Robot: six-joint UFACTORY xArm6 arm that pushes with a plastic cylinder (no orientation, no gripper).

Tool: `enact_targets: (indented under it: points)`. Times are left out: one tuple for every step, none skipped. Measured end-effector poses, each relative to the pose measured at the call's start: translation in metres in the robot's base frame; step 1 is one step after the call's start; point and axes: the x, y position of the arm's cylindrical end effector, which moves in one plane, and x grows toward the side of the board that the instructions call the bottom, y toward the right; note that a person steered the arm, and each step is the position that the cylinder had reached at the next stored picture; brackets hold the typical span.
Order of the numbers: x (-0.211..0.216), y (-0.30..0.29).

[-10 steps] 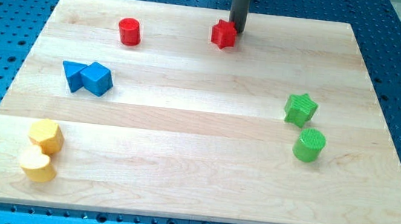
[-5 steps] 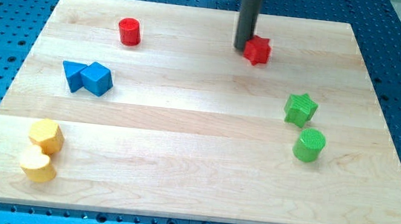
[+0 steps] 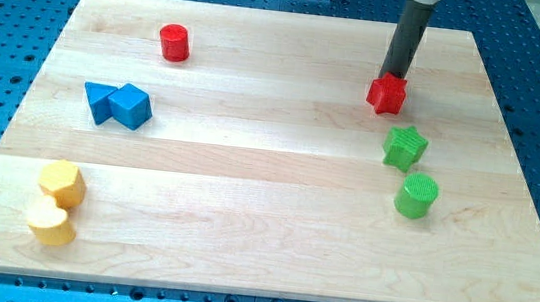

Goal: Push the red star top to the green star

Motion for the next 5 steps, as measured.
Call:
enact_targets:
  points:
    - [-0.001, -0.020]
    - [0.007, -0.022]
    - [0.021, -0.022]
    - [0.025, -0.022]
    - [0.032, -0.014]
